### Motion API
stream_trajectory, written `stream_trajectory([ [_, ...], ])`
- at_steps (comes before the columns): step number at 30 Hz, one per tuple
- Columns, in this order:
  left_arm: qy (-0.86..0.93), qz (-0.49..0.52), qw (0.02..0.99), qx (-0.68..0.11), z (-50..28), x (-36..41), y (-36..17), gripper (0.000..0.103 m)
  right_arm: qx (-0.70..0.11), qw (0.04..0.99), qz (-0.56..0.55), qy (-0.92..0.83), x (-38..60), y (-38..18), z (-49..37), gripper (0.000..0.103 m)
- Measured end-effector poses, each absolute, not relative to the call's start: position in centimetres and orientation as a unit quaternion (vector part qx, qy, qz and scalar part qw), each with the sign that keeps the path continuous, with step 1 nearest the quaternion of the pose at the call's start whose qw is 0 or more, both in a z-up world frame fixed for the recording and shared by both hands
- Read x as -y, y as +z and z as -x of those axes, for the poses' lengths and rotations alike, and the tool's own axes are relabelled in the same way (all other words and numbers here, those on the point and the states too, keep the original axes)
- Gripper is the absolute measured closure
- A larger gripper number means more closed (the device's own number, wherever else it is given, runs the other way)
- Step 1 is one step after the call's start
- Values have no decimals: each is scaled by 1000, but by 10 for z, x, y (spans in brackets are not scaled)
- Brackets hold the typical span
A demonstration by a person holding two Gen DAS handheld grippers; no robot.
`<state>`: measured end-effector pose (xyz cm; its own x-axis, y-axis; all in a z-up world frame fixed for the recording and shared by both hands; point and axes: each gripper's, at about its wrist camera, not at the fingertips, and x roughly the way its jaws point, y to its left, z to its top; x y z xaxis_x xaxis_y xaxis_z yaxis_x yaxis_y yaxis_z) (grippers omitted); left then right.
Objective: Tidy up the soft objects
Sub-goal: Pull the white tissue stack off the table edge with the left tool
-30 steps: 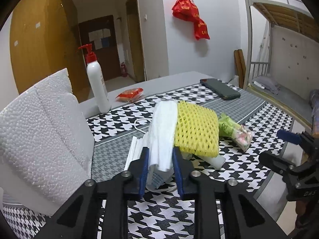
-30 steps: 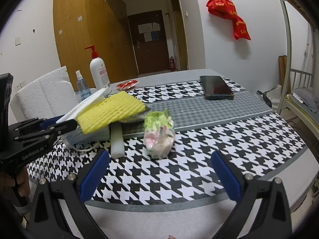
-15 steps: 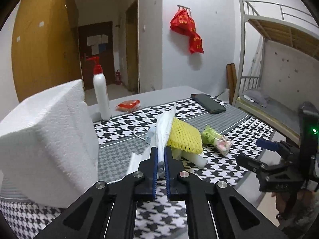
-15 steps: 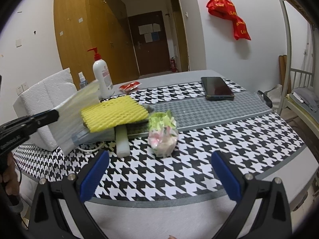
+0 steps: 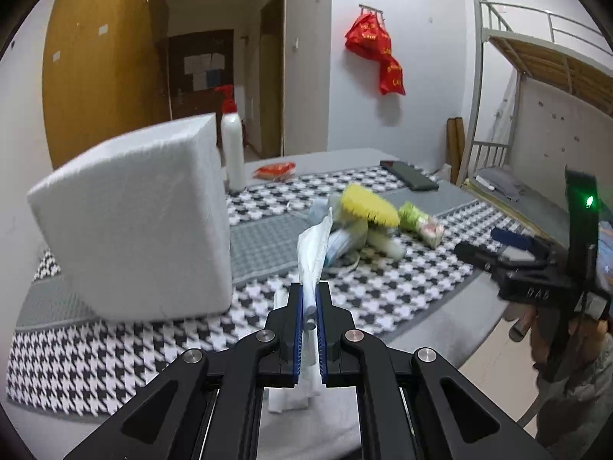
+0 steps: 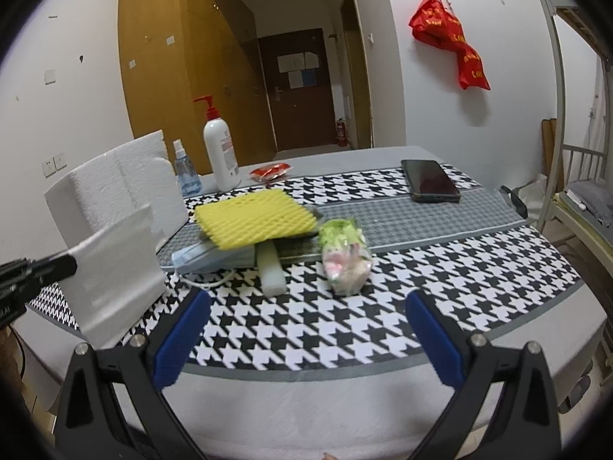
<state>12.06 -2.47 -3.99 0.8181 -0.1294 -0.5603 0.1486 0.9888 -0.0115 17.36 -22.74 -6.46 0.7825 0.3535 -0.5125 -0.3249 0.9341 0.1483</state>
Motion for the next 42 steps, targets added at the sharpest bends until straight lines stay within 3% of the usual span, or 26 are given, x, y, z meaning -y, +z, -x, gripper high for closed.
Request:
stream_trajectory([
  [2, -71, -20, 951, -301, -120, 23, -48, 95, -277, 944, -22, 179, 225, -65, -171, 0],
  [4, -70, -20, 947, -312, -122, 22, -54, 85, -277, 944, -17, 178, 222, -65, -170, 0],
  [6, -71, -14, 945, -318, -123, 21, -59, 50, -277, 945, -14, 174, 222, -65, -170, 0],
  [8, -71, -15, 946, -317, -123, 22, -63, 31, -279, 945, -12, 172, 222, -66, -172, 0],
  [31, -41, -44, 925, -376, -156, 18, -99, 30, -340, 925, 42, 163, 221, -85, -237, 0],
  [39, -23, -14, 923, -384, -162, 9, -105, 8, -352, 919, 58, 170, 218, -86, -254, 0],
  [42, -24, -13, 924, -381, -158, 7, -106, 7, -354, 918, 61, 169, 219, -85, -258, 1],
])
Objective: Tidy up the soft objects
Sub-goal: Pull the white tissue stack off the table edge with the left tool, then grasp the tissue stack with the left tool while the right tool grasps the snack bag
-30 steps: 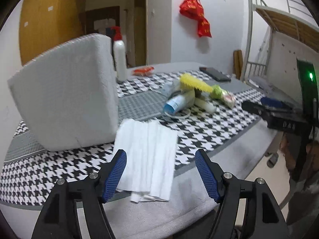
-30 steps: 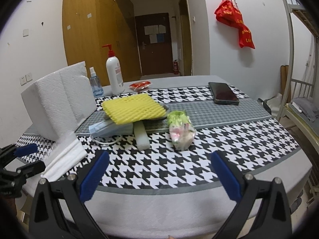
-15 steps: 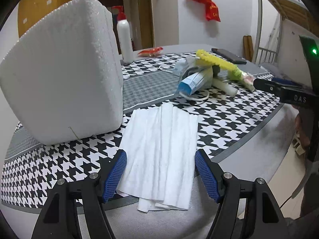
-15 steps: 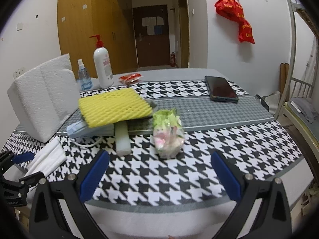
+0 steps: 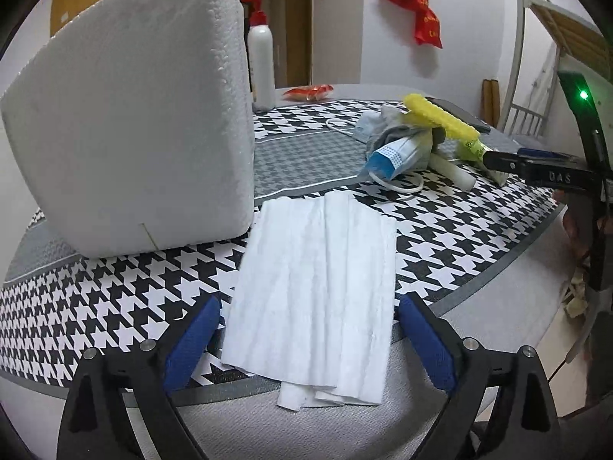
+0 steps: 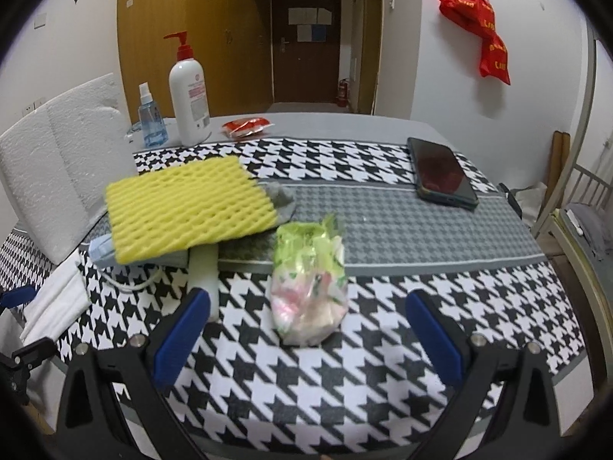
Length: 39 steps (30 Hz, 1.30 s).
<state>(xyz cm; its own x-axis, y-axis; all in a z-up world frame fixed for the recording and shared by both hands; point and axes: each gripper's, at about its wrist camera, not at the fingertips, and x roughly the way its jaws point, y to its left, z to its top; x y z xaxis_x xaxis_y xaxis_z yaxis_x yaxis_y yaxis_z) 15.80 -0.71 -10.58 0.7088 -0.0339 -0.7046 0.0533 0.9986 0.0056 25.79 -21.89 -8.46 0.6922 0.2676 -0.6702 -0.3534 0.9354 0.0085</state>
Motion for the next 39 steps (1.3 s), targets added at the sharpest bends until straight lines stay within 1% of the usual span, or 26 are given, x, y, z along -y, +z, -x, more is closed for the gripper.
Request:
stream_trajectory([
  [3, -20, -14, 927, -375, -157, 7, -106, 5, -363, 914, 66, 167, 219, -85, -262, 7],
  [7, -18, -9, 928, -372, -156, 6, -106, 4, -384, 906, 73, 165, 217, -91, -270, 18],
  [9, -19, -12, 929, -369, -153, 7, -107, 4, -392, 902, 78, 162, 216, -94, -272, 19],
  [11, -19, -10, 930, -367, -152, 6, -107, 4, -397, 900, 80, 162, 216, -96, -273, 25],
  [15, -27, -12, 931, -364, -149, 8, -107, 4, -404, 898, 77, 158, 217, -98, -275, 30],
  [16, -29, -15, 931, -364, -149, 10, -107, 4, -405, 898, 77, 156, 216, -98, -276, 35],
  [18, -32, -16, 932, -360, -147, 12, -106, 4, -407, 896, 77, 158, 216, -99, -277, 39],
  [19, -33, -16, 933, -358, -147, 12, -105, 4, -407, 896, 76, 161, 216, -99, -277, 44],
  [20, -34, -14, 933, -357, -147, 12, -104, 4, -407, 895, 77, 165, 215, -98, -277, 51],
  [22, -30, -10, 935, -353, -146, 9, -102, 4, -408, 895, 75, 166, 214, -98, -276, 60],
  [25, -26, -9, 936, -352, -146, 6, -100, 4, -408, 894, 61, 176, 217, -97, -273, 63],
  [31, -24, -4, 936, -350, -150, 4, -94, 6, -400, 897, 45, 185, 225, -94, -258, 64],
  [34, -22, -7, 933, -358, -153, 6, -96, 18, -394, 899, 37, 190, 229, -92, -250, 64],
  [35, -21, -7, 931, -365, -155, 6, -98, 24, -391, 900, 34, 191, 230, -91, -247, 64],
  [36, -21, -4, 930, -367, -159, 7, -97, 28, -390, 900, 32, 192, 231, -90, -245, 64],
  [37, -19, -1, 930, -366, -160, 6, -97, 28, -388, 901, 30, 193, 232, -89, -243, 64],
  [39, -15, -1, 931, -364, -160, 6, -96, 37, -384, 902, 26, 194, 235, -87, -238, 64],
])
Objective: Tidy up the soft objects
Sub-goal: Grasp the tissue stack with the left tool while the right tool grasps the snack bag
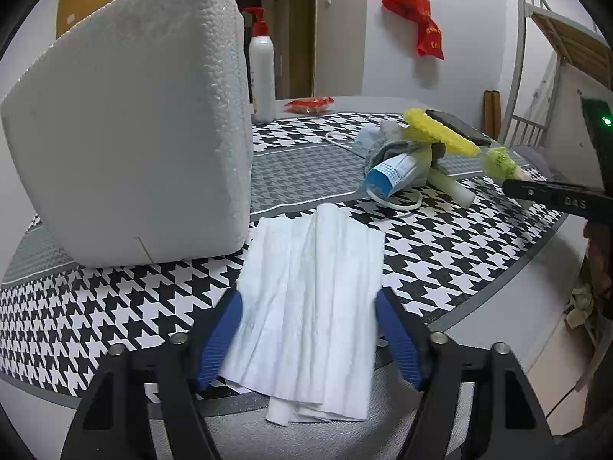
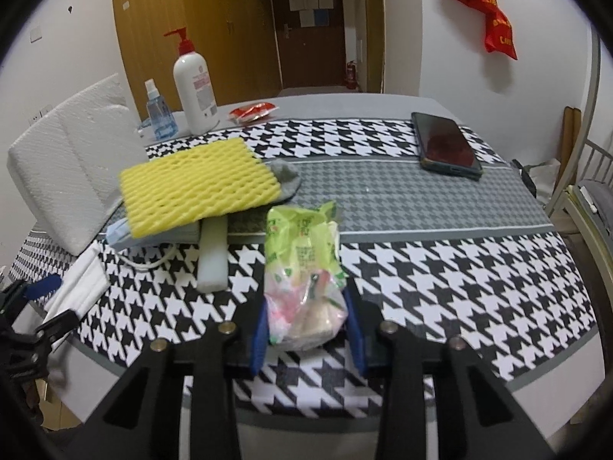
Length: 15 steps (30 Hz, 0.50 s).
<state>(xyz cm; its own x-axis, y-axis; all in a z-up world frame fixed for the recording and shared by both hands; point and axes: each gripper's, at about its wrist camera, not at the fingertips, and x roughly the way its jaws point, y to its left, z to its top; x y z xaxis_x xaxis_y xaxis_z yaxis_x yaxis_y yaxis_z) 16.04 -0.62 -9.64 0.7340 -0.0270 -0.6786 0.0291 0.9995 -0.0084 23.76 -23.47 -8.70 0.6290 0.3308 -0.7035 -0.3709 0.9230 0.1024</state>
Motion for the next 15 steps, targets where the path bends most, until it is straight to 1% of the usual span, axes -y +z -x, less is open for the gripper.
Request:
stream_trajectory([
  [1, -15, -3, 931, -364, -161, 7, -96, 41, -383, 903, 25, 195, 236, -86, -236, 64],
  [2, -15, -4, 932, -363, -160, 7, -96, 47, -382, 903, 23, 195, 237, -86, -234, 64],
  [3, -14, -6, 932, -362, -161, 7, -95, 56, -381, 903, 23, 195, 237, -85, -233, 64],
  [4, -15, -8, 932, -362, -160, 8, -95, 61, -379, 904, 22, 196, 238, -84, -231, 64],
  [6, -17, -12, 932, -363, -160, 11, -94, 82, -377, 905, 21, 197, 239, -82, -227, 64],
  [8, -22, -12, 931, -364, -161, 11, -94, 92, -373, 906, 17, 197, 240, -80, -222, 64],
  [10, -25, -5, 933, -360, -158, 12, -91, 93, -369, 908, 13, 198, 241, -77, -219, 64],
  [15, -32, -5, 947, -320, -149, 12, -68, 93, -359, 913, 5, 195, 244, -68, -208, 64],
])
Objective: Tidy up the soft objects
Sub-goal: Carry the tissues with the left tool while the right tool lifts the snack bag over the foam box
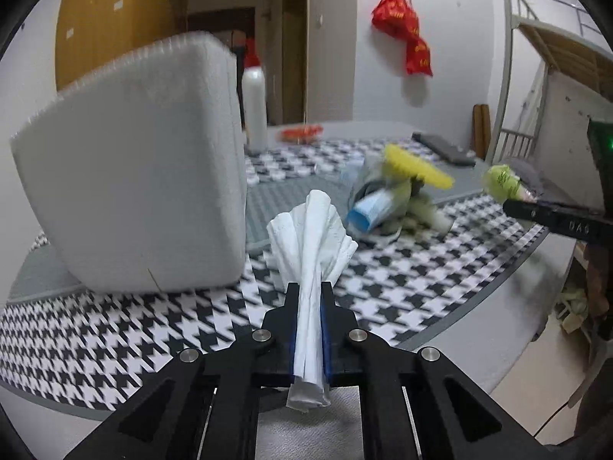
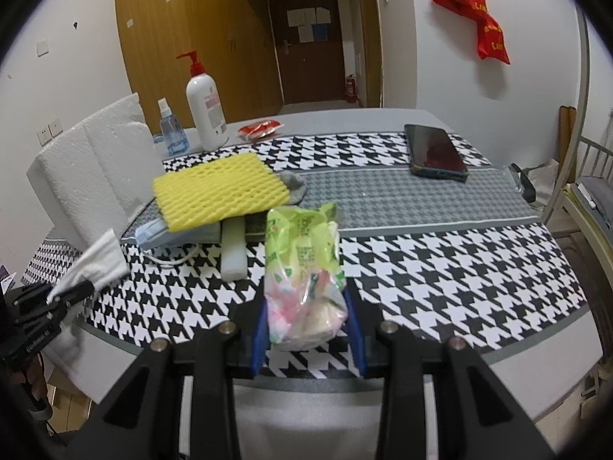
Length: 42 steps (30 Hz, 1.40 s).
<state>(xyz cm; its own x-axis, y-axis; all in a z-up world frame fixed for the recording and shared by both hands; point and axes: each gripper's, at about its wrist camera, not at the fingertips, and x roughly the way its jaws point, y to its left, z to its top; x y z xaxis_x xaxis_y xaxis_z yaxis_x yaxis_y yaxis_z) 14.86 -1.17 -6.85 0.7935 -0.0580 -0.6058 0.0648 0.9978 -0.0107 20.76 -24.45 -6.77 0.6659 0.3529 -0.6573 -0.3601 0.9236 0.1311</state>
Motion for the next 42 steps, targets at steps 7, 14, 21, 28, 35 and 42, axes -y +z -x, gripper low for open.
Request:
stream_trajectory([
  [7, -37, -14, 957, -287, -139, 15, -45, 93, -329, 923, -2, 198, 244, -45, -188, 64],
  [14, -41, -19, 964, -261, -131, 14, -26, 93, -304, 931, -10, 200, 240, -28, -169, 64],
  [21, -42, -21, 974, -221, -115, 8, -2, 93, -274, 938, -13, 213, 225, -10, -150, 64],
  [28, -31, -16, 979, -201, -101, -1, 10, 93, -251, 940, 7, 229, 204, 1, -128, 64],
  [35, -16, -11, 982, -188, -86, -12, 14, 93, -239, 941, 10, 241, 192, 7, -116, 64],
  [42, 0, -8, 985, -173, -70, -25, 21, 93, -233, 938, 18, 256, 177, 13, -107, 64],
])
